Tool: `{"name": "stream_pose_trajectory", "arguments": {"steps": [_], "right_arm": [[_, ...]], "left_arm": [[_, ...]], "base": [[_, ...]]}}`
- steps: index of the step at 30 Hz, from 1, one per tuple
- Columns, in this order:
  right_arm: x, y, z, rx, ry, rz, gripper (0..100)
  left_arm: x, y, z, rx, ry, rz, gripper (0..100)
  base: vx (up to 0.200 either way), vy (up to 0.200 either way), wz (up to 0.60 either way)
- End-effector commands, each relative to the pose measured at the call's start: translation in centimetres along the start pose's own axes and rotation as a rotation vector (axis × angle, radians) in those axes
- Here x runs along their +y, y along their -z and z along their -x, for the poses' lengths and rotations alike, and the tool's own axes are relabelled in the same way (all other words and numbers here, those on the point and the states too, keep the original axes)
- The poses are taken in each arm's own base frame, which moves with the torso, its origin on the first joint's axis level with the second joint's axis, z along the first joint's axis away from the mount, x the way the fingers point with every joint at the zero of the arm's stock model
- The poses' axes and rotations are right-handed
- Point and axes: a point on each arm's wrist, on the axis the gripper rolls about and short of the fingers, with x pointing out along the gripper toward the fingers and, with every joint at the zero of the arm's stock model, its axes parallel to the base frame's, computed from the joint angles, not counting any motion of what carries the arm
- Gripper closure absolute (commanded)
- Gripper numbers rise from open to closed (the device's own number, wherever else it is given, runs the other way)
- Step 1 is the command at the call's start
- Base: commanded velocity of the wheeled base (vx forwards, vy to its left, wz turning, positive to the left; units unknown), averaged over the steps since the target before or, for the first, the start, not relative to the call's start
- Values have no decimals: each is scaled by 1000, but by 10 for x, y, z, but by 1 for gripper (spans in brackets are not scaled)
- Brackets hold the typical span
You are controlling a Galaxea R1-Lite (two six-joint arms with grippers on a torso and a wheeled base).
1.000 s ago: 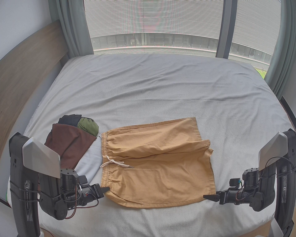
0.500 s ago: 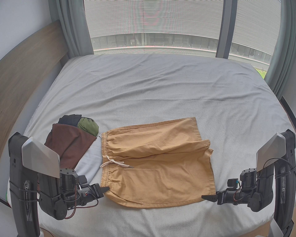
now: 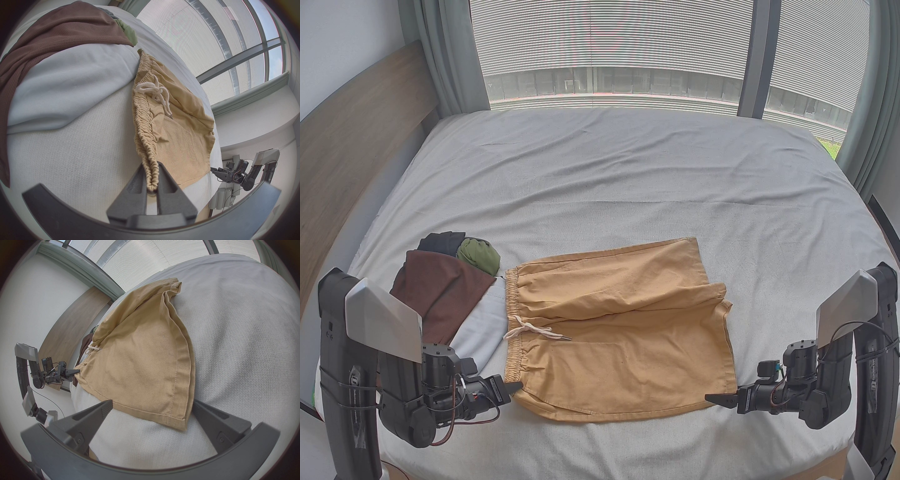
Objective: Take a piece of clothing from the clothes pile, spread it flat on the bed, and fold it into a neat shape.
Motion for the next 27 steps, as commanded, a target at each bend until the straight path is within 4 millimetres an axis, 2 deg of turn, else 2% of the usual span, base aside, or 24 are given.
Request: {"name": "stream_pose_trajectory", "arguments": {"steps": [1,22,27], "right_arm": [[-2,1,-3,-2,11,-2,100],[0,0,-1,-4,12,2,100],[10,-6,12,-24,4,19,100]], "left_arm": [[0,1,0,6,-2,1,100],[0,0,2,0,-4,3,100],[-7,-5,14,-19,15,-5,100]], "base": [[0,0,0],[0,0,0],[0,0,0]]}}
